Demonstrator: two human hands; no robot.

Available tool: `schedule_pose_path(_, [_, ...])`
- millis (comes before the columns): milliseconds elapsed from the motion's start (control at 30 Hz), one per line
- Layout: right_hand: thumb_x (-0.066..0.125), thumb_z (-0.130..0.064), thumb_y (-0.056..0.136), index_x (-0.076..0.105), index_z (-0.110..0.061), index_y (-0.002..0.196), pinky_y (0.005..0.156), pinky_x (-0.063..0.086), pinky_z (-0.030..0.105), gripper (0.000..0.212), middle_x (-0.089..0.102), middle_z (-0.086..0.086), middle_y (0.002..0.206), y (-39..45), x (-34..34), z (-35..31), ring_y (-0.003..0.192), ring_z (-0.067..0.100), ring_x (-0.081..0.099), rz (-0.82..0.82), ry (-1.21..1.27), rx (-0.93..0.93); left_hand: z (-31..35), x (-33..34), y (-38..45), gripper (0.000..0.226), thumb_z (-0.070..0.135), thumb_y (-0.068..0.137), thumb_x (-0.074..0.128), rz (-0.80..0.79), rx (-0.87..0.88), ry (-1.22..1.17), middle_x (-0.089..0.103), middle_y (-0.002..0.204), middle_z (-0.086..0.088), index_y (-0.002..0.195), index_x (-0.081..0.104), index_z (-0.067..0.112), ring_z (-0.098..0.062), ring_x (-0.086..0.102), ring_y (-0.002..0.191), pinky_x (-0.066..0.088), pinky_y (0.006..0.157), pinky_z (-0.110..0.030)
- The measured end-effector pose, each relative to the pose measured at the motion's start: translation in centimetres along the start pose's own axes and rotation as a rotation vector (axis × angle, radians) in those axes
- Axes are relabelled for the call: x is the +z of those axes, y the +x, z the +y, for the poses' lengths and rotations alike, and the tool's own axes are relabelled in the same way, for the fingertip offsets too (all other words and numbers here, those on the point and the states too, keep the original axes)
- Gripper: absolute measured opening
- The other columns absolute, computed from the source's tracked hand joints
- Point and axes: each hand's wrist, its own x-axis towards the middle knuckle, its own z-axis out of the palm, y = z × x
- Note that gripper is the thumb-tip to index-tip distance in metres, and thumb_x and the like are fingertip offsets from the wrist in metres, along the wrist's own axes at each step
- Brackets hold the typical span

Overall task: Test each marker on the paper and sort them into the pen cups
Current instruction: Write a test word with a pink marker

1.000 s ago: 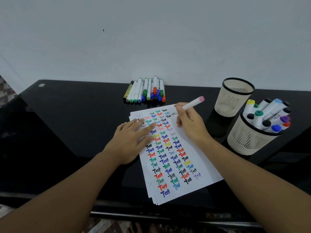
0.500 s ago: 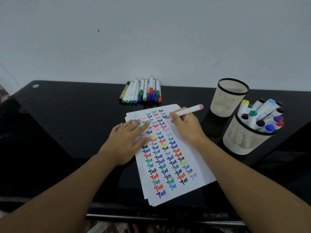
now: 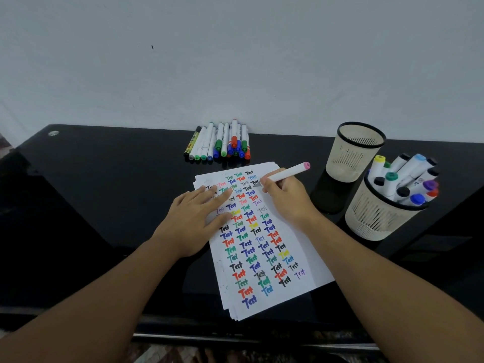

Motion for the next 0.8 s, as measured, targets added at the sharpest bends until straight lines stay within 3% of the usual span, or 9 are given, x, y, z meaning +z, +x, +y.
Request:
schedule_pose_path(433, [0.058, -0.039, 0.105, 0.068, -0.023, 0.116, 0.094, 0.057, 0.044, 0.022, 0.068, -0.007, 0.103, -0.09, -0.10, -0.14, 0.097, 0.014, 0.066, 0.007, -0.015, 0.005, -0.05, 0.05, -0.13, 0.061, 0.075, 0.096, 0.020, 0.004, -0.007, -0.007, 0.010, 0.168, 0.017, 0.154, 0.008, 0.058, -0.008, 0.004, 0.155, 0.003, 0.125, -0.038])
schedule_pose_path(567, [0.056, -0.041, 0.105, 0.065, -0.021, 0.111, 0.086, 0.057, 0.044, 0.023, 0.067, 0.000, 0.096, -0.38, -0.30, -0.17, 0.088, 0.016, 0.065, 0.008, -0.037, -0.005, -0.06, 0.01, -0.10, 0.062, 0.076, 0.096, 0.020, 0.006, -0.005, -0.011, 0.010, 0.168, 0.017, 0.154, 0.008, 0.058, -0.008, 0.005, 0.155, 0.005, 0.125, -0.039])
schedule_pose_path(700, [0.055, -0.039, 0.106, 0.062, -0.018, 0.111, 0.079, 0.055, 0.039, 0.023, 0.066, 0.001, 0.094, -0.63, -0.43, -0.15, 0.084, 0.015, 0.063, 0.020, -0.026, -0.016, -0.13, 0.08, -0.13, 0.062, 0.076, 0.096, 0.020, 0.011, -0.005, -0.017, 0.011, 0.168, 0.017, 0.154, 0.009, 0.058, -0.008, 0.005, 0.155, 0.004, 0.125, -0.039])
schedule_pose_path(800, [0.055, -0.032, 0.107, 0.063, -0.018, 0.112, 0.074, 0.049, 0.026, 0.017, 0.065, -0.004, 0.094, -0.74, -0.54, -0.27, 0.087, 0.011, 0.063, 0.057, 0.054, -0.021, -0.11, 0.05, -0.11, 0.062, 0.075, 0.097, 0.021, 0.006, -0.010, -0.017, 0.010, 0.168, 0.017, 0.154, 0.008, 0.057, -0.008, 0.005, 0.155, 0.004, 0.125, -0.039])
